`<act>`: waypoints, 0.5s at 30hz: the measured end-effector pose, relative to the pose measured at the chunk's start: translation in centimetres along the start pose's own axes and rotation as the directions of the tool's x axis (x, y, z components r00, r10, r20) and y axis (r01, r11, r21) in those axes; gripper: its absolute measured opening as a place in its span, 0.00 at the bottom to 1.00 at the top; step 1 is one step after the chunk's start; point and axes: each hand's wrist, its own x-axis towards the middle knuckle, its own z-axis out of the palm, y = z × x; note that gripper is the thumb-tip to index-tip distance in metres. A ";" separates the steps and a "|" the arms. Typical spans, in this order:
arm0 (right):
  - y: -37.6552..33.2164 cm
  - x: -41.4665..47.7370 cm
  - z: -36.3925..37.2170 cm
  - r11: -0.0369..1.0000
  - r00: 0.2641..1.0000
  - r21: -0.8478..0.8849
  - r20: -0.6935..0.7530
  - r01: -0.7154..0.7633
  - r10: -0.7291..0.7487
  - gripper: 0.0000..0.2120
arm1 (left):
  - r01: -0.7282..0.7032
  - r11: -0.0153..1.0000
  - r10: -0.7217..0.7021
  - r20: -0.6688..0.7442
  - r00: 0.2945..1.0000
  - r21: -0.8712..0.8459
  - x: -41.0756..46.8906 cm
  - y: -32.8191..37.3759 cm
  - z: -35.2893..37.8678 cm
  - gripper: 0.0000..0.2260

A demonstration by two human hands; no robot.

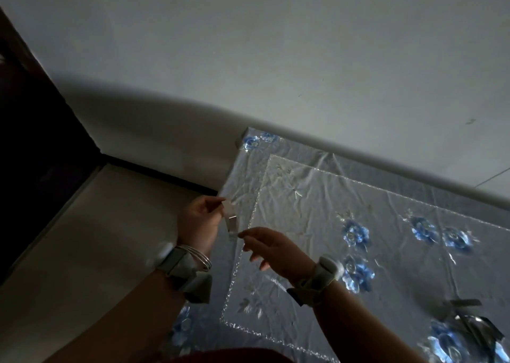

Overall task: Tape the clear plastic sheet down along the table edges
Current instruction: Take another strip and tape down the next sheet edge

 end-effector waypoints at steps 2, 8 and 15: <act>-0.4 1.0 1.1 1.000 0.999 -0.025 0.042 0.014 -0.013 0.13 | 0.038 0.998 -0.040 -0.050 0.998 -0.046 0.2 -0.2 -0.5 0.07; -1.1 3.9 3.0 0.997 1.000 -0.064 0.008 0.030 -0.029 0.07 | 0.159 0.977 -0.178 -0.131 0.975 -0.144 1.2 -1.1 -2.6 0.05; -1.3 7.1 3.2 0.999 1.000 -0.040 0.002 0.019 -0.019 0.11 | 0.301 0.945 -0.301 0.019 0.953 -0.127 2.8 -3.8 -3.9 0.11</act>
